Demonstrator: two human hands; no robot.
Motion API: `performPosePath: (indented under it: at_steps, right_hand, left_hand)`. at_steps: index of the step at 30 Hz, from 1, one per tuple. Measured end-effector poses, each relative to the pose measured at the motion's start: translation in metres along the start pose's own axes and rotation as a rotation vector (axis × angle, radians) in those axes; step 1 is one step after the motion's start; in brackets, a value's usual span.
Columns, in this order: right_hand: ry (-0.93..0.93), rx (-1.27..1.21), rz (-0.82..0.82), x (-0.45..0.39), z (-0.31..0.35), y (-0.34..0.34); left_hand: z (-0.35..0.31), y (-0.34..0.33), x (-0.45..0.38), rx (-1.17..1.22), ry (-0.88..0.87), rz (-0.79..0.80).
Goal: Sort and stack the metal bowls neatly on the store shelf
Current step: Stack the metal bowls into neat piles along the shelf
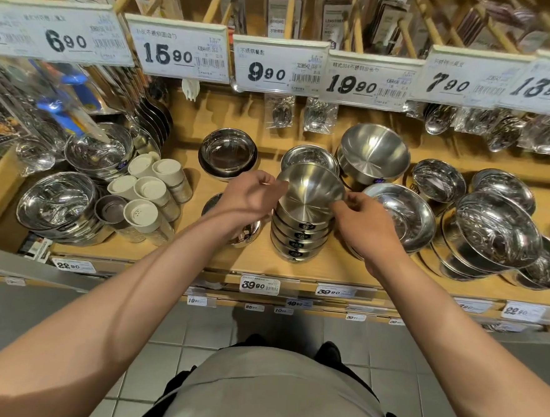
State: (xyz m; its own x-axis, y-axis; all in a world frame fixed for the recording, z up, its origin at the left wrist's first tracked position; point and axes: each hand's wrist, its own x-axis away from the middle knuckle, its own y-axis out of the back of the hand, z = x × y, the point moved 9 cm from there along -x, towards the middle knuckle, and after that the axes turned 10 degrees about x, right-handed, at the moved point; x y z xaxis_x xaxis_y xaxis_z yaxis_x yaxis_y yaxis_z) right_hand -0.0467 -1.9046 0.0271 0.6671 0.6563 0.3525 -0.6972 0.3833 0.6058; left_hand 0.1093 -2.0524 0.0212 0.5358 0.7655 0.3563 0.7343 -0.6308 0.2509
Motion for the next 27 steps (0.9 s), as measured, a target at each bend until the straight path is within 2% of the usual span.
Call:
performPosePath:
  at_steps: [4, 11, 20, 27]
  right_hand:
    - [-0.035, -0.008, 0.066, -0.002, -0.002, -0.012]
    - [-0.017, -0.008, 0.011, -0.003, -0.002, -0.011]
    - [-0.028, -0.045, 0.024, -0.006, -0.011, -0.014]
    - [-0.066, -0.096, 0.032, -0.005, -0.012, -0.014]
  left_hand:
    - [0.000, -0.005, 0.000, 0.037, 0.029, 0.035]
    - [-0.005, -0.004, 0.002, 0.040, 0.012, 0.009]
    - [0.001, -0.007, -0.004, 0.073, 0.009, 0.046]
    - [0.018, -0.011, -0.010, 0.135, 0.137, 0.097]
